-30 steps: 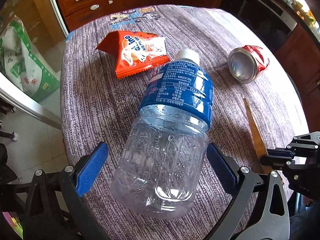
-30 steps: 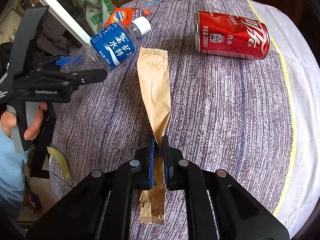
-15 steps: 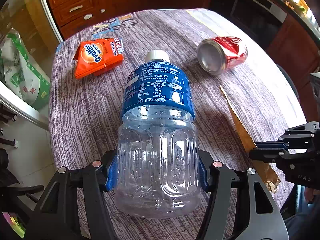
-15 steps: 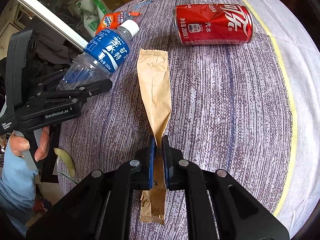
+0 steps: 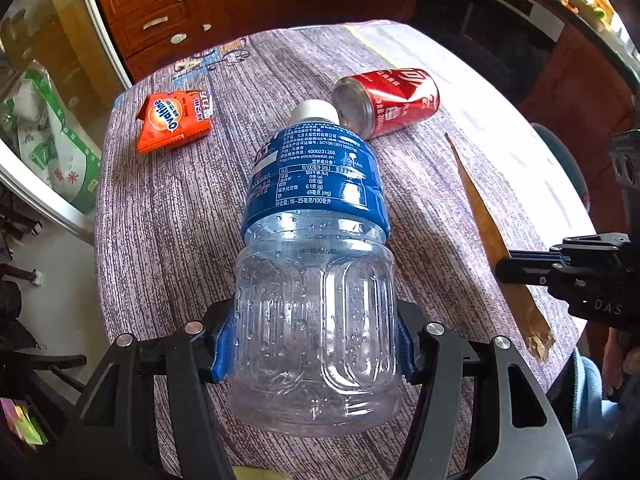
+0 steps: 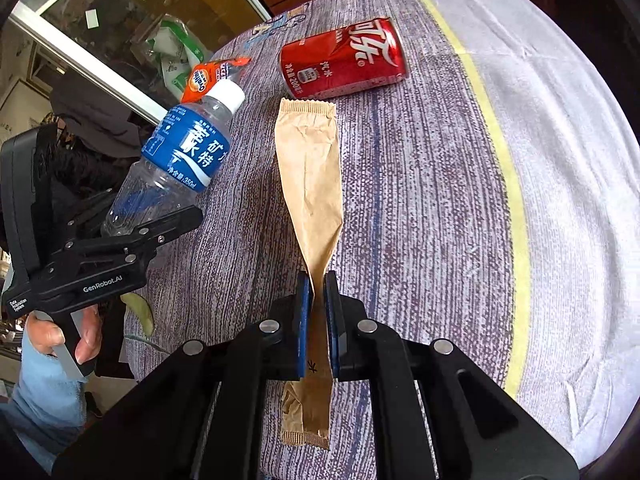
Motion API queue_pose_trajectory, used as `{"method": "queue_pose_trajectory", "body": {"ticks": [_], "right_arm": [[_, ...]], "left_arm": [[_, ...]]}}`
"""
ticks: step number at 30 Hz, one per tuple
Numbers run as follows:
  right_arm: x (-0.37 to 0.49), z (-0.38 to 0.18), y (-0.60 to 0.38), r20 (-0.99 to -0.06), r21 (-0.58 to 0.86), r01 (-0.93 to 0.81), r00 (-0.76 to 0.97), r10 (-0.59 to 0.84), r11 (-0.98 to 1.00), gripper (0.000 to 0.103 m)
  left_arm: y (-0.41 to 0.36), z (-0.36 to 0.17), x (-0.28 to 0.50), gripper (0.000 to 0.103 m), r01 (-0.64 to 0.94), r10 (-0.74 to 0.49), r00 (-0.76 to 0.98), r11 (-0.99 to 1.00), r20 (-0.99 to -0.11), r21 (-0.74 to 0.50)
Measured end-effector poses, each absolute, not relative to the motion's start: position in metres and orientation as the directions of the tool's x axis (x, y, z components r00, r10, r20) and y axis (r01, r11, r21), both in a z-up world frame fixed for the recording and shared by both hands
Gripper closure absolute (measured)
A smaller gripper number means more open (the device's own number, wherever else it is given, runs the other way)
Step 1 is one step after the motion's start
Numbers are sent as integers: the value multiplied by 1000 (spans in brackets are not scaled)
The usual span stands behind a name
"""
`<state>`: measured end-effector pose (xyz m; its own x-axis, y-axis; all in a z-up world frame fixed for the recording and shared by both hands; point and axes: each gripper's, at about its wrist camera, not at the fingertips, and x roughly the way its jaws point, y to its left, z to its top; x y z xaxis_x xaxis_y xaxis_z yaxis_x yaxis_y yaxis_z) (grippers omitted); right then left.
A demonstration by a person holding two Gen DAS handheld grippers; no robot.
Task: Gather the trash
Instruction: 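Carry the paper strip and water bottle over the teal bin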
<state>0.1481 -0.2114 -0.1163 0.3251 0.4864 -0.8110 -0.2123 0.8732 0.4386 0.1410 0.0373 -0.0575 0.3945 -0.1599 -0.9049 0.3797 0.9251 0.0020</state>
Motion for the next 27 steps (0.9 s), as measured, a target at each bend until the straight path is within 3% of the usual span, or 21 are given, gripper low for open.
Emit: {"method": "queue_pose_trajectory", "body": {"ticks": [14, 27], "right_arm": [[132, -108, -312, -709, 559, -73, 474, 522, 826, 95], [109, -124, -518, -656, 637, 234, 665, 357, 735, 93]], "left_arm": [[-87, -22, 131, 41, 551, -255, 375, 834, -891, -7], [-289, -41, 141, 41, 772, -300, 242, 636, -923, -4]]}}
